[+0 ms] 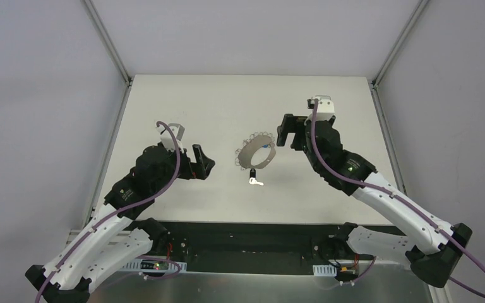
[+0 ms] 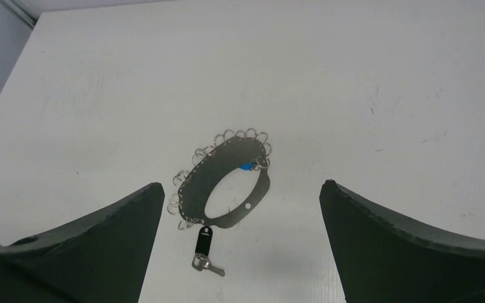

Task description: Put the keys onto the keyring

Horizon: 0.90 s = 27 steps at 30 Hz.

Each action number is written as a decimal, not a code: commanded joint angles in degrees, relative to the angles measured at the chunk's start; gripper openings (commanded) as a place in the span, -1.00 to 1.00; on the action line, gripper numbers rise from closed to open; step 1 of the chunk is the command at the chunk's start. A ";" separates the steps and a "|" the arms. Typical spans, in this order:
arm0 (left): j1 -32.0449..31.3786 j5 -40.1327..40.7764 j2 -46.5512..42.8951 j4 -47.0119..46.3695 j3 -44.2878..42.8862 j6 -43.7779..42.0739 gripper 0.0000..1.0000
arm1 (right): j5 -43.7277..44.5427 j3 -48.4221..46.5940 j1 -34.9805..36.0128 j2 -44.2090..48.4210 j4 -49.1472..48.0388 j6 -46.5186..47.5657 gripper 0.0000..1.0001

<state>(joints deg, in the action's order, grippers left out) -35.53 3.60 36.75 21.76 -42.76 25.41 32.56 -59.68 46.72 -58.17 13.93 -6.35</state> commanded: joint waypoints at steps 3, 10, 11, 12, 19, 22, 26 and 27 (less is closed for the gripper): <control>0.46 -0.34 1.07 -0.58 -2.16 -1.39 0.99 | 0.80 -2.86 0.75 -2.28 6.90 -7.97 0.98; 0.46 0.64 1.54 -0.55 -2.49 -1.40 0.99 | -11.95 -7.47 0.77 -7.64 13.42 -2.86 0.98; 0.42 0.77 1.62 -0.57 -2.43 -1.04 0.99 | -13.64 -5.93 0.75 -7.78 11.41 -1.42 0.98; 0.45 0.86 1.84 -0.58 -2.31 -0.70 0.99 | -13.55 -4.23 0.80 -7.83 8.93 -1.97 0.98; 0.46 1.98 2.91 -0.73 -1.29 1.33 0.99 | -12.60 -2.25 0.65 -11.42 3.38 -10.48 0.96; 0.45 1.84 3.14 -1.13 -1.02 1.44 0.99 | -7.56 -3.65 0.17 -15.06 4.67 -15.79 0.89; 0.46 1.36 3.57 -1.37 -1.00 1.20 0.99 | -6.81 -6.94 -1.17 -21.47 7.37 -22.80 0.86; 0.46 1.12 3.53 -1.37 -0.94 1.21 0.99 | -6.79 -7.53 -1.83 -22.72 7.99 -24.25 0.85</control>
<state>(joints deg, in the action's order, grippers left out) -35.53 4.62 40.01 21.76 -42.89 26.22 22.87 -62.87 46.46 -76.95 20.40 -22.06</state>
